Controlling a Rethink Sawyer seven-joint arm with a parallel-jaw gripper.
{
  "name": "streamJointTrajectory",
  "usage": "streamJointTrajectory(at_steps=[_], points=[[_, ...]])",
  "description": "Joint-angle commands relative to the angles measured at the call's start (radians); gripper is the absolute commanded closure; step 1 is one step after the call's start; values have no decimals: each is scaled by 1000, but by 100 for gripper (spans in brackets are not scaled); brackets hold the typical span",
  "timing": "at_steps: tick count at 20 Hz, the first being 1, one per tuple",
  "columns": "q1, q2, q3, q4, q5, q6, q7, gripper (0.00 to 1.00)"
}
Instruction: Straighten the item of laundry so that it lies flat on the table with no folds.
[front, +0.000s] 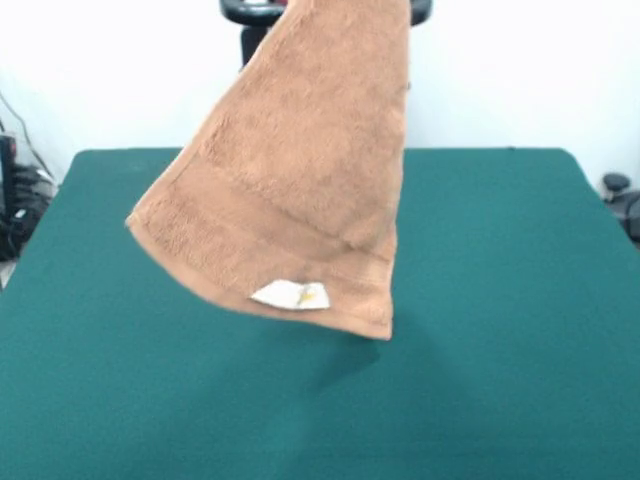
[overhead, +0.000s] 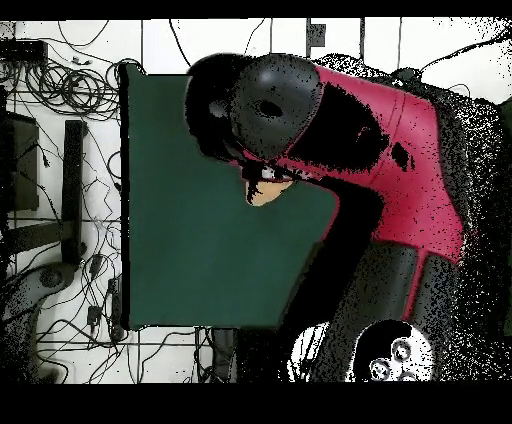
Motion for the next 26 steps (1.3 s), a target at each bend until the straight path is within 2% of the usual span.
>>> streamJointTrajectory(at_steps=[1, 9, 14, 26], points=[[65, -24, 101, 187, -35, 9, -99, 100], [135, 1, 77, 183, -37, -12, 34, 100], [209, 45, 44, 119, -29, 41, 189, 100], [296, 139, 0, -8, 18, 124, 367, 100]])
